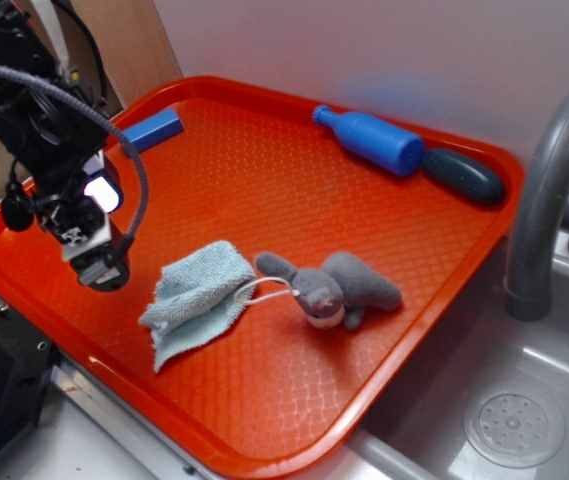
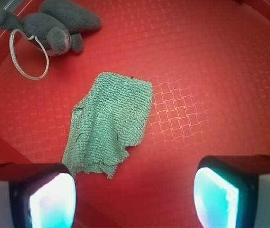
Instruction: Grab the blue cloth.
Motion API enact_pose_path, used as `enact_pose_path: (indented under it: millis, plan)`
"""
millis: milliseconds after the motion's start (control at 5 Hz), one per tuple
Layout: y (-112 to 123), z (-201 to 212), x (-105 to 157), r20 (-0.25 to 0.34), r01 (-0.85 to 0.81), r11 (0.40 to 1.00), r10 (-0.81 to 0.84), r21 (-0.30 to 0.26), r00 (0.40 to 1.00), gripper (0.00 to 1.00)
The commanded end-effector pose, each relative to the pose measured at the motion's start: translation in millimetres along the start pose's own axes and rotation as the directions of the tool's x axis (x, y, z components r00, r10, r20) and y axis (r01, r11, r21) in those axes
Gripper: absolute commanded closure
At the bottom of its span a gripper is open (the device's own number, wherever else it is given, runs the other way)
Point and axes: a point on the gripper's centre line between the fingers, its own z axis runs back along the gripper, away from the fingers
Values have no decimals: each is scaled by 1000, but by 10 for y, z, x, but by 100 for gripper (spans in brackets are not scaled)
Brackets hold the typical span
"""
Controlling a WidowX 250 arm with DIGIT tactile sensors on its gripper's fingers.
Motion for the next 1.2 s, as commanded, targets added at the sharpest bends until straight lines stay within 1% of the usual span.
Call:
enact_pose_path:
  millis: [0, 200, 400, 600, 800, 1000]
  plan:
    - [-378, -564, 83, -4, 69, 997, -69, 14, 998, 0]
    - [-375, -745, 95, -18, 69, 997, -68, 26, 998, 0]
    - [-284, -835, 118, -44, 28, 998, -25, 61, 999, 0]
    - [-81, -808, 131, -40, -47, 997, 50, 60, 998, 100]
    - [212, -704, 119, -23, -151, 984, 153, 93, 988, 100]
    - [480, -561, 42, -14, -263, 960, 266, 99, 964, 100]
